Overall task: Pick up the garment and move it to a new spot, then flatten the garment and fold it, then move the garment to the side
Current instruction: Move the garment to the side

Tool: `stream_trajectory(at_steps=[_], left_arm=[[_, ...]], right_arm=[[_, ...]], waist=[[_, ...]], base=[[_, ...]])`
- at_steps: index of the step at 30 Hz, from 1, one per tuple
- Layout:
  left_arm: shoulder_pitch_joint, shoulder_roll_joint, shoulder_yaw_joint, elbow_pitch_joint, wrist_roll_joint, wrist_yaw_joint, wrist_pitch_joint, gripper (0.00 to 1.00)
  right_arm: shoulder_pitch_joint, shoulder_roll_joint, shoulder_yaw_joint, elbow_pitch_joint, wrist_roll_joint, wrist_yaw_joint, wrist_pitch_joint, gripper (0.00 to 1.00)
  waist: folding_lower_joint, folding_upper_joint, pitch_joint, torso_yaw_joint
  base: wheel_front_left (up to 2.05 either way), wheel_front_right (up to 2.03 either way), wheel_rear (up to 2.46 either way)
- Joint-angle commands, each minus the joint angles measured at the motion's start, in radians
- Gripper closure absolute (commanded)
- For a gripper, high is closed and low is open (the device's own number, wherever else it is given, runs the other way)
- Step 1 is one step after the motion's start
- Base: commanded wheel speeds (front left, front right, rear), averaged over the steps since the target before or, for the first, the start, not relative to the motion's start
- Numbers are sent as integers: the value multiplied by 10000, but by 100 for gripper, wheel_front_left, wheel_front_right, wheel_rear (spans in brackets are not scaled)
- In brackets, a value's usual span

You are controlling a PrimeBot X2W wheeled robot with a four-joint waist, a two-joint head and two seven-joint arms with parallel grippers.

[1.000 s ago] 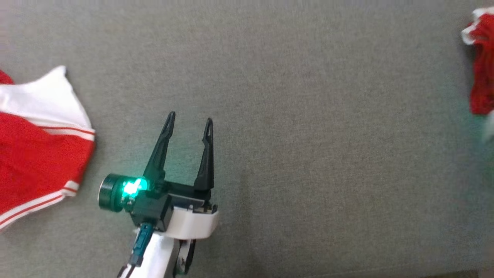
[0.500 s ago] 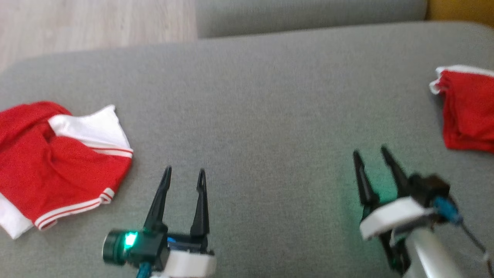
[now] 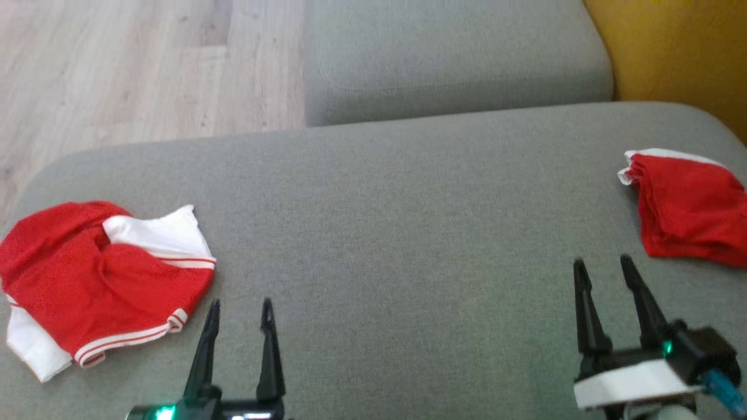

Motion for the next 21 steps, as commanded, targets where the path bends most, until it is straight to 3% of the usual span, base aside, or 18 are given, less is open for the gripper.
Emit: stream_trajectory(at_steps=[1, 21], left_arm=[[-130, -38, 395, -366, 73, 28, -51, 0], [221, -38, 979, 249, -53, -237, -51, 0]], right_arm=[[-90, 14, 140, -316, -127, -19, -108, 0], [547, 56, 39, 104, -738, -19, -108, 0]], waist=[[1, -1, -125, 19], [1, -1, -501, -79]], base=[[0, 0, 0], [0, 0, 0]])
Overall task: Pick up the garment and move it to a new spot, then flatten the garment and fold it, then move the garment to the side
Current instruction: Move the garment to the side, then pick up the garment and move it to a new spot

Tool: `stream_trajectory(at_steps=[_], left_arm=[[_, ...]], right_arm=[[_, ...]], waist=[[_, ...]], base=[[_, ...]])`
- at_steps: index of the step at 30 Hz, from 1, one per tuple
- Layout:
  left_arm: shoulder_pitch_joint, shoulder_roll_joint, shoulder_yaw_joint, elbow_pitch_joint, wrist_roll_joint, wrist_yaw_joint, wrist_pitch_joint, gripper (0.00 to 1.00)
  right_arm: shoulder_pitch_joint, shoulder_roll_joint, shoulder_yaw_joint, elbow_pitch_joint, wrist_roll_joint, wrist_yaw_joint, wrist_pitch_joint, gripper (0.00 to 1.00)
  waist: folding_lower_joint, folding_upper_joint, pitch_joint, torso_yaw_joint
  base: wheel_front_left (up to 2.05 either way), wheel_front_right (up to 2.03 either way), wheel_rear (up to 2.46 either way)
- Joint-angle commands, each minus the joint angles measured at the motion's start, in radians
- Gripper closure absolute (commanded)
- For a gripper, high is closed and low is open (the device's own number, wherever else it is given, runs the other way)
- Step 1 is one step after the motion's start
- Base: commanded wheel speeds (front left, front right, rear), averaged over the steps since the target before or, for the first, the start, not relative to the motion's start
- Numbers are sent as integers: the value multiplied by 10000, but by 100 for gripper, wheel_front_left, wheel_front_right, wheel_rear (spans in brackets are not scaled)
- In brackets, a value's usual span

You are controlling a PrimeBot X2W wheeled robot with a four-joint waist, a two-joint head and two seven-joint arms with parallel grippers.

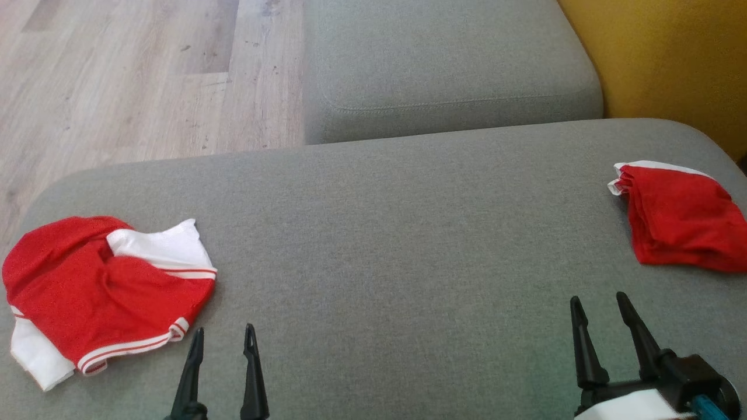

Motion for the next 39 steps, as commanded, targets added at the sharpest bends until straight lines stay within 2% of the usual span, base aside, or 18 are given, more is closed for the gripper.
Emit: stream_trajectory(at_steps=[1, 8, 12, 20, 27, 34, 39], left_arm=[[-354, -55, 342, -253, -52, -35, -51, 0], [-332, -55, 382, -205, 4, 37, -51, 0], [-382, -55, 417, -177, 46, 15, -51, 0], [-383, -55, 683, -240, 266, -38, -51, 0], [-346, -55, 1291, -431, 220, -26, -51, 0], [-486, -55, 1621, -649, 299, 4, -51, 0], [-864, -55, 1695, -828, 311, -32, -51, 0]], right_arm=[[-253, -53, 227, -275, -105, -19, -108, 0], [-151, -51, 269, -225, -29, -19, -108, 0], [-75, -51, 281, -205, 9, -19, -108, 0], [43, -50, 495, -195, 244, -19, -108, 0], [-58, -50, 613, -170, 282, -19, -109, 0], [-110, -49, 550, -71, 167, -19, -109, 0], [-229, -289, 542, -102, 10, -19, -109, 0]], waist=[[0, 0, -14, 9], [0, 0, -80, 127], [0, 0, -66, 518], [0, 0, 86, 2157], [0, 0, 352, 3657], [0, 0, 632, 4445], [0, 0, 1163, 4650]], base=[[0, 0, 0], [0, 0, 0], [0, 0, 0], [0, 0, 0], [0, 0, 0], [0, 0, 0], [0, 0, 0]])
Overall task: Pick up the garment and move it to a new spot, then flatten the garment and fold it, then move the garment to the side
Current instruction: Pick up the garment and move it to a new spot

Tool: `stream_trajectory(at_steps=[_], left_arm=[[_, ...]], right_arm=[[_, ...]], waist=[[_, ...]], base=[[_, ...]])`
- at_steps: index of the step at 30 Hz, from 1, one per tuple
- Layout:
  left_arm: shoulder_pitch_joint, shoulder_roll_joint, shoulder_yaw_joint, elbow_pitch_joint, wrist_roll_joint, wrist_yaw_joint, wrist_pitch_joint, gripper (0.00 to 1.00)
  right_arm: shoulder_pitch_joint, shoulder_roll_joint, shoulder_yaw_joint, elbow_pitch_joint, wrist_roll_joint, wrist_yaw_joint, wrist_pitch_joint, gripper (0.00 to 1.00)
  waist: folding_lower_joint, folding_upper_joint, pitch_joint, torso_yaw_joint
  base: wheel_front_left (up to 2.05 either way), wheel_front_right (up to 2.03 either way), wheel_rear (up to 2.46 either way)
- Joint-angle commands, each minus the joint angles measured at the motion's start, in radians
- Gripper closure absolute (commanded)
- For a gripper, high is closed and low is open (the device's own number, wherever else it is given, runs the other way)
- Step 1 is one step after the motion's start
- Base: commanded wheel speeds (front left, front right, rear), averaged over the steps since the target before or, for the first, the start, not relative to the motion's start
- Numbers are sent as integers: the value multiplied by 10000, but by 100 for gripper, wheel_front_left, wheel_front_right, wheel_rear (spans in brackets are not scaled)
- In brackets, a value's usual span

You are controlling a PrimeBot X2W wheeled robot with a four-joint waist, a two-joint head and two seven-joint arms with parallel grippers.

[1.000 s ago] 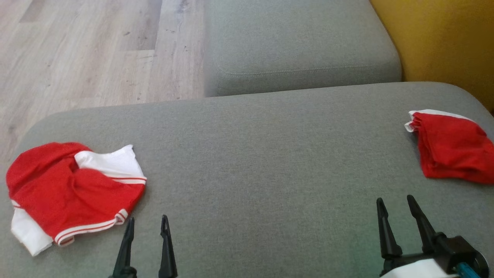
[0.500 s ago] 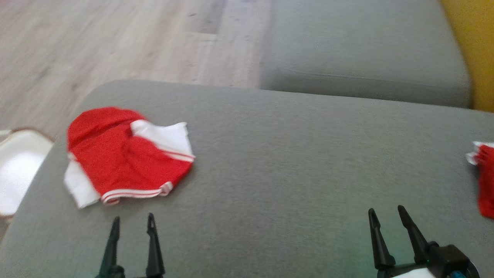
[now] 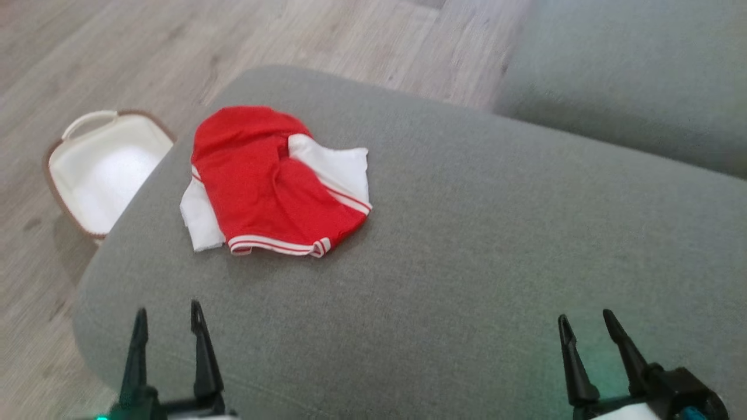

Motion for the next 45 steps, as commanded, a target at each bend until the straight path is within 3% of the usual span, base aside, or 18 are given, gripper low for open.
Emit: stream_trajectory(at_steps=[1, 6, 9, 12, 16, 21, 27, 30, 31, 32, 37, 45], left_arm=[[-872, -55, 352, -482, 62, -24, -51, 0], [-2209, -14, 799, -843, 150, -161, -51, 0], [-3562, 235, 1177, -191, -29, -409, -51, 0], [-5399, 657, 1316, 1442, -214, -738, 90, 0], [-8024, 1139, 1252, 3950, -416, -1111, 1665, 0], [-10508, 1320, 1364, 7219, -999, -1449, 3602, 0], [-11578, 1605, 1293, 10256, -1166, -1679, 4726, 0], [-11680, 1417, 1305, 11096, -1362, -1893, 4902, 0], [-11710, 1400, 1317, 11264, -1419, -1996, 4808, 72], [-11743, 1416, 1303, 11386, -1433, -2070, 4647, 100], [-11999, 1684, 1163, 11478, -1266, -2073, 3463, 100], [-12721, 2252, 425, 11173, -713, -2687, 1794, 100]], right_arm=[[-628, -360, 210, -335, -105, -19, -109, 0], [-976, -1012, 186, -534, -213, -19, -109, 0], [-1206, -1514, 196, -737, -296, -19, -109, 0], [-1457, -2068, 203, -892, -339, -19, -109, 0], [-1804, -2729, 112, -1241, -324, -19, -109, 0], [-2064, -3374, 29, -1699, -288, -19, -109, 0], [-2464, -3693, 183, -2006, -352, -19, -108, 0], [-2567, -3683, 179, -2062, -318, -19, -104, 0], [-2580, -3642, 132, -2054, -307, -19, -104, 0], [-2589, -3601, 98, -2036, -304, -19, -104, 0], [-2642, -3363, 87, -1890, -308, -19, -106, 0], [-2701, -2290, 436, -1517, -225, -19, -107, 0]], waist=[[0, 0, 481, 82], [0, 0, 1527, -17], [0, 0, 2310, -86], [0, 0, 3008, -137], [0, 0, 3801, -231], [0, 0, 4483, -357], [0, 0, 4962, -780], [0, 0, 5112, -884], [0, 0, 5137, -903], [0, 0, 5144, -921], [0, 0, 4890, -1030], [0, 0, 3217, -1728]], base=[[0, 0, 0], [0, 0, 0], [0, 0, 0], [0, 0, 0], [0, 0, 0], [0, 0, 0], [0, 0, 0], [0, 0, 0], [0, 0, 0], [0, 0, 0], [0, 0, 0], [0, 0, 0]])
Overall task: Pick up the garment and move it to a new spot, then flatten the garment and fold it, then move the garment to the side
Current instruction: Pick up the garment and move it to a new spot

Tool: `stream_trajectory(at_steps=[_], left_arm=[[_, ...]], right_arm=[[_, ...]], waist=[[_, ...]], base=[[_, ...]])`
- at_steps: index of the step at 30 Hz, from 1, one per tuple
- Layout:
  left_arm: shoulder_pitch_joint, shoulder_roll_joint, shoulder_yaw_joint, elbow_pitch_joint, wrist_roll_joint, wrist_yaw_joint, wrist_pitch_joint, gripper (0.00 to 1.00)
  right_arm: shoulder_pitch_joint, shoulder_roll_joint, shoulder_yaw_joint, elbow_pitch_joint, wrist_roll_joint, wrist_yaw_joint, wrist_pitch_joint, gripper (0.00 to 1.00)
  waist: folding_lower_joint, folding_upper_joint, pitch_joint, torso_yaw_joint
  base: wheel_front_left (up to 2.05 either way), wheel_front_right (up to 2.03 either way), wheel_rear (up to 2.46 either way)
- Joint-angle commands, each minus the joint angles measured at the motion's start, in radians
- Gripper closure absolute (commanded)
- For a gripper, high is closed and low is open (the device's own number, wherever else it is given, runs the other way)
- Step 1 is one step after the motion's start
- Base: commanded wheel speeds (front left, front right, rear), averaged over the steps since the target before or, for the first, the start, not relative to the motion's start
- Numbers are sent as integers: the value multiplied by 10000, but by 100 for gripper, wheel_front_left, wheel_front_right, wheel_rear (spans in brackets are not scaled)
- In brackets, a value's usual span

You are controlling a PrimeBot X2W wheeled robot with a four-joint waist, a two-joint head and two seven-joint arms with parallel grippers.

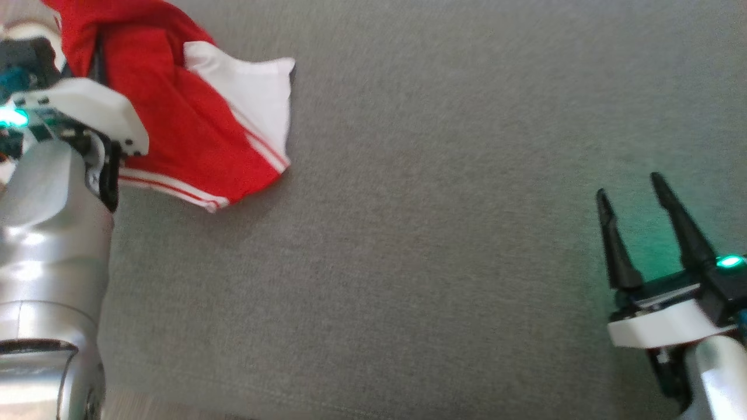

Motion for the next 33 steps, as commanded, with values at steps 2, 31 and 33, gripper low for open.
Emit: stream_trajectory(at_steps=[2, 31, 33], left_arm=[[-529, 665, -121, -522, 186, -107, -293, 100], [3578, -476, -3405, -5519, -3896, 2, 345, 100], [3774, -485, -3382, -5199, -3943, -9, 171, 100]], right_arm=[[17, 268, 288, -162, 117, -19, -61, 0], [416, 2055, 1060, -129, 303, -19, -62, 0], [391, 2070, 1076, -112, 323, -19, -62, 0]], waist=[[0, 0, -1150, -739], [0, 0, -2593, -6418], [0, 0, -2502, -6451]], base=[[0, 0, 0], [0, 0, 0], [0, 0, 0]])
